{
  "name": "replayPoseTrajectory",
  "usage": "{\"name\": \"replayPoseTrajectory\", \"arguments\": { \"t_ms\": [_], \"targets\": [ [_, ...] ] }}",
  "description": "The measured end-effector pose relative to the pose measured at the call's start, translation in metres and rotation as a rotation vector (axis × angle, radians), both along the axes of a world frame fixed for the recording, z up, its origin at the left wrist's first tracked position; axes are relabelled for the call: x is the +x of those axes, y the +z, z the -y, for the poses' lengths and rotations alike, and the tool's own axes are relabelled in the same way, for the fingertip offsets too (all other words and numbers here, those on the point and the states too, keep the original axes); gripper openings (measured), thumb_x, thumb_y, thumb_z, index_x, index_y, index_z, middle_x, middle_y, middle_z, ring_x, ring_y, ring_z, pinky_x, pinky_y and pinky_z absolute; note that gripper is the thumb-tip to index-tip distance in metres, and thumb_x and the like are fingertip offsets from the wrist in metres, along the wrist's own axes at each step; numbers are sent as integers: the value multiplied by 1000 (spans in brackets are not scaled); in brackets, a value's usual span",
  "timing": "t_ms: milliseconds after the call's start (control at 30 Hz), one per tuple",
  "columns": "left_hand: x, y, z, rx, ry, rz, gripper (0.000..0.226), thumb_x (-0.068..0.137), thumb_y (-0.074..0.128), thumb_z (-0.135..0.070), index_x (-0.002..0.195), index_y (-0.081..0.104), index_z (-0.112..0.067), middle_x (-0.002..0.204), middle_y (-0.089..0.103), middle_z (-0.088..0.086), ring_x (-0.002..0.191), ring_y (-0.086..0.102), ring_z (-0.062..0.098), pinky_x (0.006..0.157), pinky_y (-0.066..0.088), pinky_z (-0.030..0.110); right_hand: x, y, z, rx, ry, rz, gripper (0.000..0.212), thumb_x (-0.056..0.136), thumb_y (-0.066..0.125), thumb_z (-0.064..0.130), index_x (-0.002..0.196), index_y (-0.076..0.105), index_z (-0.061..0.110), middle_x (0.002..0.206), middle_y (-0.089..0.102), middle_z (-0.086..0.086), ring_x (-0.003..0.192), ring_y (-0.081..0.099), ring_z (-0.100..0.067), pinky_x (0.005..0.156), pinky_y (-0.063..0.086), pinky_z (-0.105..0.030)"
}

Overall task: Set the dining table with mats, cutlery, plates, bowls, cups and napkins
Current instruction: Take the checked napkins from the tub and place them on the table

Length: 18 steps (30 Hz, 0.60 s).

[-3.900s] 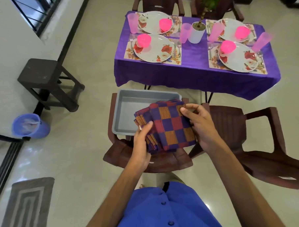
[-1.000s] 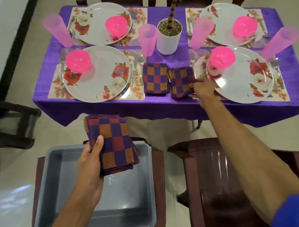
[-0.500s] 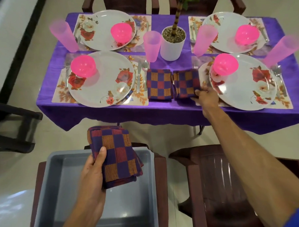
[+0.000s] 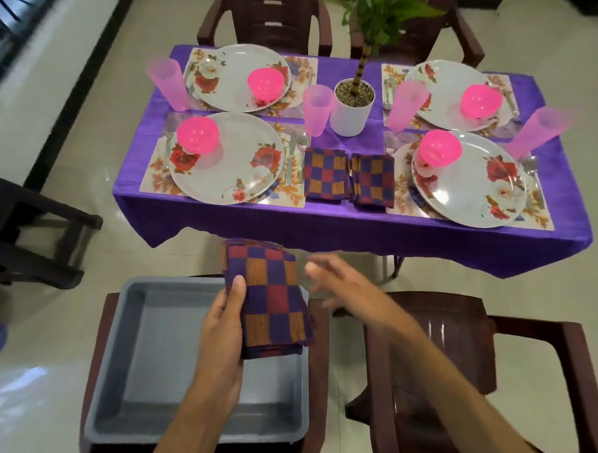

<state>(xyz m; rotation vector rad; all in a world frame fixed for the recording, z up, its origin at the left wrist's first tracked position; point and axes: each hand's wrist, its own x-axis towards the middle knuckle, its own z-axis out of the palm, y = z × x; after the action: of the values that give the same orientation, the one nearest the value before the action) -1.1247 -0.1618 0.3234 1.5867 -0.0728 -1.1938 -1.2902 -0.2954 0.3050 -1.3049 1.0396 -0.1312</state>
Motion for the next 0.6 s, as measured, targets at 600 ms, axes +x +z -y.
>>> {"name": "replayPoseTrajectory", "arguments": {
  "t_ms": [600],
  "targets": [
    [-15, 127, -328, -248, -37, 161, 24, 110, 48, -26, 123, 68, -23, 116, 78, 7, 110, 74, 27, 88, 63, 40, 27, 144, -363, -26, -288, 396, 41, 95, 73, 26, 135, 61, 28, 123, 75, 1, 112, 73, -20, 90, 61, -42]
  ]
}}
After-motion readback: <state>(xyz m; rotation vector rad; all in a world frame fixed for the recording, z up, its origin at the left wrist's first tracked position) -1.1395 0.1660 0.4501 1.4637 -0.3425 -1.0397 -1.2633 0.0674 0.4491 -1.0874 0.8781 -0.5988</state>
